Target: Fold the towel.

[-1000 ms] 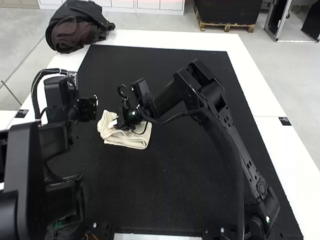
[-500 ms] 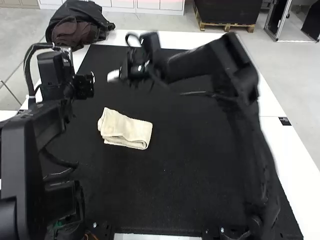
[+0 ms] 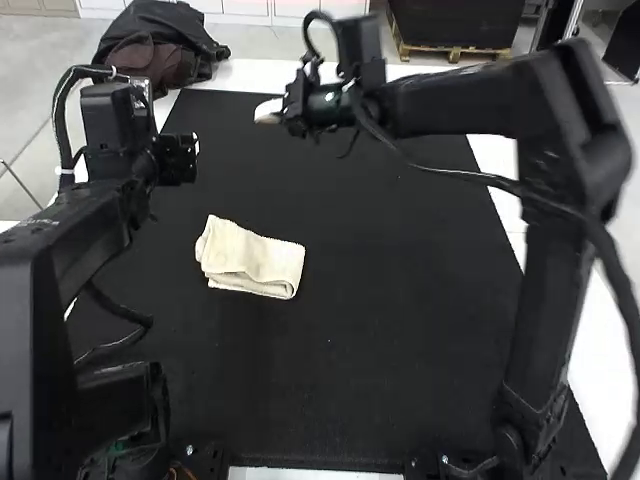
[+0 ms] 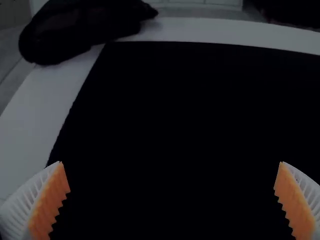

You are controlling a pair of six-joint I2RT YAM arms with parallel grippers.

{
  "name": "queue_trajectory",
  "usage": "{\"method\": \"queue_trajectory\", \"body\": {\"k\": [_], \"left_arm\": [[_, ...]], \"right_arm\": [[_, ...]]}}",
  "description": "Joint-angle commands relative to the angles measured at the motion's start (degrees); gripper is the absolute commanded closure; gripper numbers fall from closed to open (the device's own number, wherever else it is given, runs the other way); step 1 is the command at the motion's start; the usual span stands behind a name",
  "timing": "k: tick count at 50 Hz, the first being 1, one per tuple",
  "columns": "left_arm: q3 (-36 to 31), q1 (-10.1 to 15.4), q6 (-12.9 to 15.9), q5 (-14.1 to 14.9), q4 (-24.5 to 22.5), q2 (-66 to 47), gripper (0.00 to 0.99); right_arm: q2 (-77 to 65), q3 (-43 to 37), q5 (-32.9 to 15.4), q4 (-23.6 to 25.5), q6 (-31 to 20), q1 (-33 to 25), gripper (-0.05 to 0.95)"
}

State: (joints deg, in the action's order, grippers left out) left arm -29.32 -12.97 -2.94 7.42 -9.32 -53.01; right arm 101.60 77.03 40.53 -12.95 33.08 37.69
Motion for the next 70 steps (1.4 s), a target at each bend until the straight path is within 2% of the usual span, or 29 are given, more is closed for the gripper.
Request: {"method": "queue_trajectory", "body": {"k": [1, 6, 12, 18, 35, 51, 56, 63, 66, 70], "left_arm": [[-2.85, 1.55, -1.89, -0.48, 0.53, 3.0, 0.033], [-4.25, 3.3, -2.69, -0.74, 2.29, 4.5, 0.033], [-5.75, 4.01, -3.04, -0.74, 4.75, 6.17, 0.031], [-6.71, 4.45, -2.95, -0.74, 6.77, 8.45, 0.031], [-8.38, 4.8, -3.12, -0.48, 12.49, 16.72, 0.031], [-7.68, 5.85, -4.18, -0.39, 16.35, 26.56, 0.031], [-7.42, 5.85, -4.53, -0.04, 16.53, 29.99, 0.031], [-6.63, 5.77, -4.79, -0.13, 17.76, 33.24, 0.031], [-6.36, 5.77, -4.88, -0.13, 17.85, 34.64, 0.031], [-6.19, 5.77, -4.88, -0.13, 17.32, 36.75, 0.031]], "right_arm": [[-8.17, -2.24, 0.25, 0.21, 0.49, -2.27, 0.92], [-13.54, -4.96, 0.25, 0.73, 0.76, -4.56, 0.92], [-19.16, -7.86, 0.42, 1.17, 2.34, -7.55, 0.92], [-24.43, -9.71, 1.21, 2.84, 2.52, -10.36, 0.92], [-42.19, -18.24, 10.0, 3.37, 9.02, -17.83, 0.92], [-64.34, -28.26, 10.97, 3.72, 13.59, -26.27, 0.92], [-71.19, -30.72, 10.27, 5.3, 13.77, -27.85, 0.92], [-82.18, -35.11, 5.08, 4.95, 13.68, -29.08, 0.92], [-86.05, -36.17, 3.41, 5.48, 11.39, -30.31, 0.91], [-90.09, -36.43, 2.62, 6.53, 8.76, -33.12, 0.78]]}}
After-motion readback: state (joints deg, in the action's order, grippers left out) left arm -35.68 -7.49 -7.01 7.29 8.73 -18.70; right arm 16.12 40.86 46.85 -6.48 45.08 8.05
